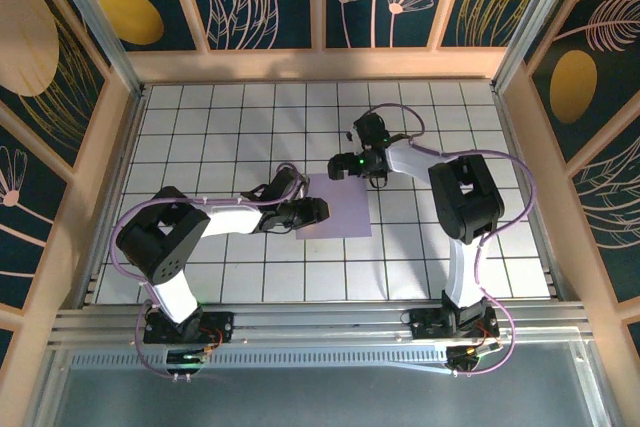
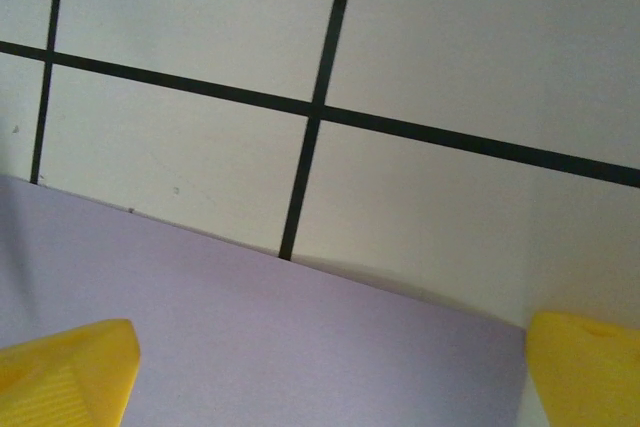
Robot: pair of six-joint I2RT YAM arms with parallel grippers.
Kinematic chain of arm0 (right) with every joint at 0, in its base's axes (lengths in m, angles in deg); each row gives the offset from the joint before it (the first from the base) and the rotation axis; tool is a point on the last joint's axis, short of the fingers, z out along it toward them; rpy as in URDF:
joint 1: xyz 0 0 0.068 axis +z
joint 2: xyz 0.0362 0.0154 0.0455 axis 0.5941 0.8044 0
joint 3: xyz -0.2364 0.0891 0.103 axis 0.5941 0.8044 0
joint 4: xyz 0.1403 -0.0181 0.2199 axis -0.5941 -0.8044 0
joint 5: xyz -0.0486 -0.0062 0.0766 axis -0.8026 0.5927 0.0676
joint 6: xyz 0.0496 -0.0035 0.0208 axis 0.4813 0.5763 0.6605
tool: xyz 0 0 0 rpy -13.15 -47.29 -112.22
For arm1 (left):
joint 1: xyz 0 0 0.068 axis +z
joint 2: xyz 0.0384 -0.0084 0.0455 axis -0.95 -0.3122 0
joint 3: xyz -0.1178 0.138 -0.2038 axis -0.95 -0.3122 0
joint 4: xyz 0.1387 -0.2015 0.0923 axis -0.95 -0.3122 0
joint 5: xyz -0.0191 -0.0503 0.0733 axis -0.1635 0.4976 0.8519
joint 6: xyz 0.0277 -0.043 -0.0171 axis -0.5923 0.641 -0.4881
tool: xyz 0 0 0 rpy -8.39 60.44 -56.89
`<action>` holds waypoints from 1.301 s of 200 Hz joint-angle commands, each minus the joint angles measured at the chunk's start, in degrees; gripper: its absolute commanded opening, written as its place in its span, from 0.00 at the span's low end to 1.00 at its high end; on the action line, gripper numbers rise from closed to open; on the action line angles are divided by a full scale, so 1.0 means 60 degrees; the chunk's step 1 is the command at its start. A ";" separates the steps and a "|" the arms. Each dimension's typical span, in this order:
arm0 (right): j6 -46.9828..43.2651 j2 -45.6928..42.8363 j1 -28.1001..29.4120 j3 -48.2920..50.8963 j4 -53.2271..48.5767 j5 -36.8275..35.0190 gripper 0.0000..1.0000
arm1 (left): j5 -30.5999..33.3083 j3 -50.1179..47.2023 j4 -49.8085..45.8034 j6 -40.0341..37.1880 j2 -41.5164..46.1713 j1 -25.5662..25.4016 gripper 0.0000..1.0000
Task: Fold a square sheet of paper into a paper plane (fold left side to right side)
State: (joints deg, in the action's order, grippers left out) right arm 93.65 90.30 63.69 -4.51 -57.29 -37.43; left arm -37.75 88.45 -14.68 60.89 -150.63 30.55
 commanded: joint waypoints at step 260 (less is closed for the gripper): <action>0.0340 -0.1342 0.0529 0.1482 -0.0663 0.1630 0.32 | 0.1164 -0.0453 -0.0842 0.0022 0.1985 0.0286 0.66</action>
State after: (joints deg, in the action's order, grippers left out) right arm 94.89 85.75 68.68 2.09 -61.90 -32.71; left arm -33.92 86.30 -16.12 62.27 -144.29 30.64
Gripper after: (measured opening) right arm 0.335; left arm 0.620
